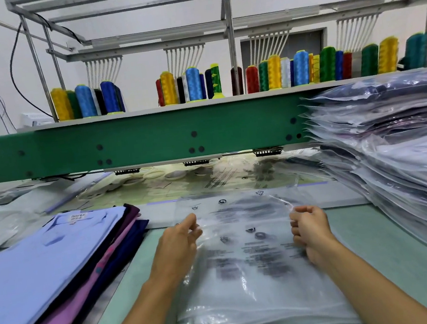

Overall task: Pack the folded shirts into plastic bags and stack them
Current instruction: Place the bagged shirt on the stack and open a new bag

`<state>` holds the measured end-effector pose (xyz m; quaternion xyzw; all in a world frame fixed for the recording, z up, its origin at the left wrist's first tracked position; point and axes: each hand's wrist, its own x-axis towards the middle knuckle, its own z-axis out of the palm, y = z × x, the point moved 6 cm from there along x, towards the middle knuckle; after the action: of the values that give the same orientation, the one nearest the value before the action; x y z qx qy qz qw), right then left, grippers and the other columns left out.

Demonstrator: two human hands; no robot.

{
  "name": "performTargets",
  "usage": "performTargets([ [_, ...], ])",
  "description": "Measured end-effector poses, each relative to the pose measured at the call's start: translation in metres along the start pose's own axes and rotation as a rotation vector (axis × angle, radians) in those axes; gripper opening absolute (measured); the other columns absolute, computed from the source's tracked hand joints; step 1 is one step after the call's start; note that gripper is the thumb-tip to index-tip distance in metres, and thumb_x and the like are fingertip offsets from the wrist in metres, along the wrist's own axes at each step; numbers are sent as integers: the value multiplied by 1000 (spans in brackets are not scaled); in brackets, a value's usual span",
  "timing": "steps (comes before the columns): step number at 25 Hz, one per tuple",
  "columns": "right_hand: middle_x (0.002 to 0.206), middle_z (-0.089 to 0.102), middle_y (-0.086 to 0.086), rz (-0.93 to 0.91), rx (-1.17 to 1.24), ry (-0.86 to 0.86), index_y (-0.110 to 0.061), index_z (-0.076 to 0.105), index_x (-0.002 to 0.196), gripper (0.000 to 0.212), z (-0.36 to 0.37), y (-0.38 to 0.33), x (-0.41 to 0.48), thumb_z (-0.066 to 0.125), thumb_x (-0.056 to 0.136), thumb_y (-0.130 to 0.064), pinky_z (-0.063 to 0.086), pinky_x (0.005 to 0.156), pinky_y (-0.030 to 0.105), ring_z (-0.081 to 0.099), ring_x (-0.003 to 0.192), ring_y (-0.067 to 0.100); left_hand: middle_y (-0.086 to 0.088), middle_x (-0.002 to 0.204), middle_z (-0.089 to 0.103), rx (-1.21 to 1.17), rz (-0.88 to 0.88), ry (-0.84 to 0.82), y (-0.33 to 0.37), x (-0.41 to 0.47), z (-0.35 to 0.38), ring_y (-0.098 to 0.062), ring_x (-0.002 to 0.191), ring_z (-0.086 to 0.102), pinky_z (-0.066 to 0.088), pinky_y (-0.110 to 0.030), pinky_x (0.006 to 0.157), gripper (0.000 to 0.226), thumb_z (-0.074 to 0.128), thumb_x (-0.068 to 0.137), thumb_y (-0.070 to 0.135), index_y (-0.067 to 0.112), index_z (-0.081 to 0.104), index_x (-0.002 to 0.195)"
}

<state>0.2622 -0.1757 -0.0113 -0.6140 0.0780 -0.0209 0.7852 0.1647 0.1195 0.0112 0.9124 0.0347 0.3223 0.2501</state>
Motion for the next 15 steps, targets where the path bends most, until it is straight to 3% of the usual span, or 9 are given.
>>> performTargets([
  [2,64,42,6,-9,27,60,-12,46,102,21,-10,-4,4,48,95,7,20,33,16,28,40,11,10,77,66,-13,-58,9,-15,1,-7,15,92,66,55,-26,63,37,52,91,-9,25,43,79],
  [6,63,41,5,-30,65,128,-13,47,100,22,-23,-9,8,45,95,8,20,33,17,28,47,11,9,72,66,14,-166,88,-39,1,-20,19,83,63,51,-23,56,36,58,95,1,25,42,74],
  [9,64,42,4,-50,29,124,-15,48,94,22,-23,-11,6,46,94,7,22,34,19,30,47,14,13,74,68,7,-191,99,-42,-1,-23,7,83,68,55,-31,63,31,62,97,11,27,46,76],
  [11,66,44,5,-64,3,131,-14,49,96,21,-25,-13,4,45,94,6,24,34,21,32,48,15,22,92,67,43,-110,53,-31,-3,-21,1,87,64,54,-30,74,17,69,96,24,36,58,90],
  [13,64,42,3,-58,-6,79,-13,50,95,20,-24,-13,2,44,94,7,23,34,20,31,43,13,27,106,62,84,2,-31,-16,-5,-15,1,99,57,51,-29,90,20,71,94,36,41,65,112],
  [15,60,39,1,-48,-11,-5,-11,50,94,20,-18,-11,0,43,95,7,22,34,19,28,37,10,28,96,68,81,36,-48,-5,-4,-11,2,92,63,54,-30,86,11,72,92,38,38,73,102],
])
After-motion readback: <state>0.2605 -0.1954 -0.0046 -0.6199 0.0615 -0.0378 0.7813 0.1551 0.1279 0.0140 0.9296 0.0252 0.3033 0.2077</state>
